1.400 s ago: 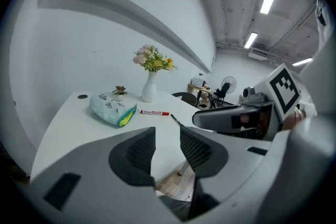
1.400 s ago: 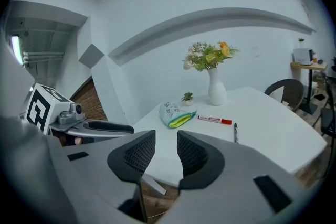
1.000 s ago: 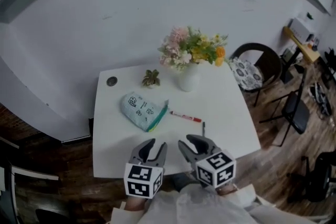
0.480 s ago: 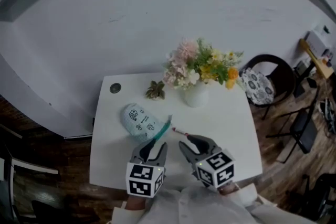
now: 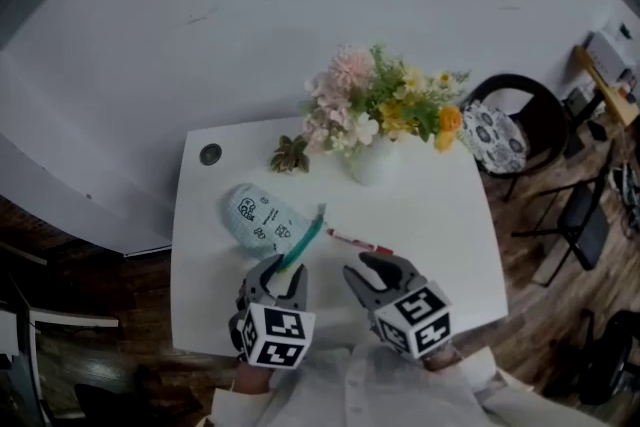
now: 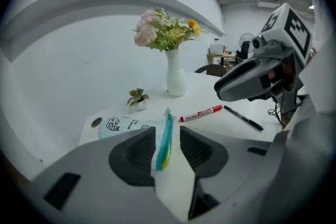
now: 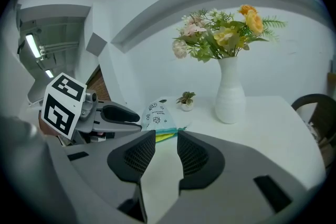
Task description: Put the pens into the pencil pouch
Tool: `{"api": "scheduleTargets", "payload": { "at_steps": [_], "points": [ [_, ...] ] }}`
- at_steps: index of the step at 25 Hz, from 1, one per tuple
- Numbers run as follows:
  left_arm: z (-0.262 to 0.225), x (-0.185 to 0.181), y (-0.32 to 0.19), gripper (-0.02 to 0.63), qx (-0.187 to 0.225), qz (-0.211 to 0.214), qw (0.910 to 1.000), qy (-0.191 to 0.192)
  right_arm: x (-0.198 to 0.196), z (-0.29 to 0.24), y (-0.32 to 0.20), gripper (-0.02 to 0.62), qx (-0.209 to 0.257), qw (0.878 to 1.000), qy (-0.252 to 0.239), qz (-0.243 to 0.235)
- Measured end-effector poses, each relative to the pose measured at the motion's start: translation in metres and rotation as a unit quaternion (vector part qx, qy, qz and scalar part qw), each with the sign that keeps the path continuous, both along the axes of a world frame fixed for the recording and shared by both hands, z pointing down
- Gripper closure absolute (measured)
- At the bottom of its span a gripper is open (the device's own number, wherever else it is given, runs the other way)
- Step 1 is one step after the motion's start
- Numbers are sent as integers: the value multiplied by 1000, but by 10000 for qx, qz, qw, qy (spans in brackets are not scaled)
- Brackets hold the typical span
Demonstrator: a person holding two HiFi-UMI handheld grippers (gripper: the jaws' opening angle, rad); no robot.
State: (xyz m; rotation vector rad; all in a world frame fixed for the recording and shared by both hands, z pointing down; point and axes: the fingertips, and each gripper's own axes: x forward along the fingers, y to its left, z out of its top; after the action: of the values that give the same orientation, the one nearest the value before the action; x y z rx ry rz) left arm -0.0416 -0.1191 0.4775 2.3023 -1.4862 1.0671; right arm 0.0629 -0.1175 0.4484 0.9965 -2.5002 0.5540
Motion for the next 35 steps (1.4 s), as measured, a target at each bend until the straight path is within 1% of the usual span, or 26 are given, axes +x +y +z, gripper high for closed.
{"api": "scheduleTargets", "payload": {
  "at_steps": [2, 8, 11, 15, 19, 22, 26, 30, 33, 34, 35],
  "points": [
    [7, -2, -1, 480, -123, 106, 9998, -82, 1, 1, -2, 486, 36, 10000, 1, 90],
    [19, -4, -8, 480, -445, 471, 9979, -62, 1, 10, -9, 486, -88, 9990, 123, 416],
    [25, -2, -13, 480, -630, 705, 9955, -7, -2, 18, -7, 486, -274, 9980, 205, 535],
    [40, -2, -17, 480, -883, 982, 9911, -165, -5, 24, -2, 486, -429, 9968, 224, 639],
    [52, -6, -20, 480, -1048, 1016, 9885, -405, -4, 25, -4, 486, -405, 9960, 317, 727],
    [56, -5, -22, 480, -1081, 1063, 9873, -466, -2, 25, -4, 486, -418, 9956, 374, 745],
    [60, -5, -24, 493, -1114, 1026, 9870, -544, 0, 25, -6, 486, -330, 9959, 298, 784],
    [59, -6, -25, 534, -1123, 994, 9874, -505, 1, 27, -6, 486, -399, 9952, 328, 832],
    [55, -4, -24, 542, -1085, 1002, 9882, -397, -2, 27, -4, 486, -426, 9959, 325, 735],
    [53, -4, -23, 566, -1070, 1006, 9885, -357, -4, 27, -4, 486, -427, 9962, 314, 698],
    [50, -3, -22, 571, -1064, 1016, 9886, -306, -5, 26, -4, 486, -419, 9964, 307, 671]
  ]
}}
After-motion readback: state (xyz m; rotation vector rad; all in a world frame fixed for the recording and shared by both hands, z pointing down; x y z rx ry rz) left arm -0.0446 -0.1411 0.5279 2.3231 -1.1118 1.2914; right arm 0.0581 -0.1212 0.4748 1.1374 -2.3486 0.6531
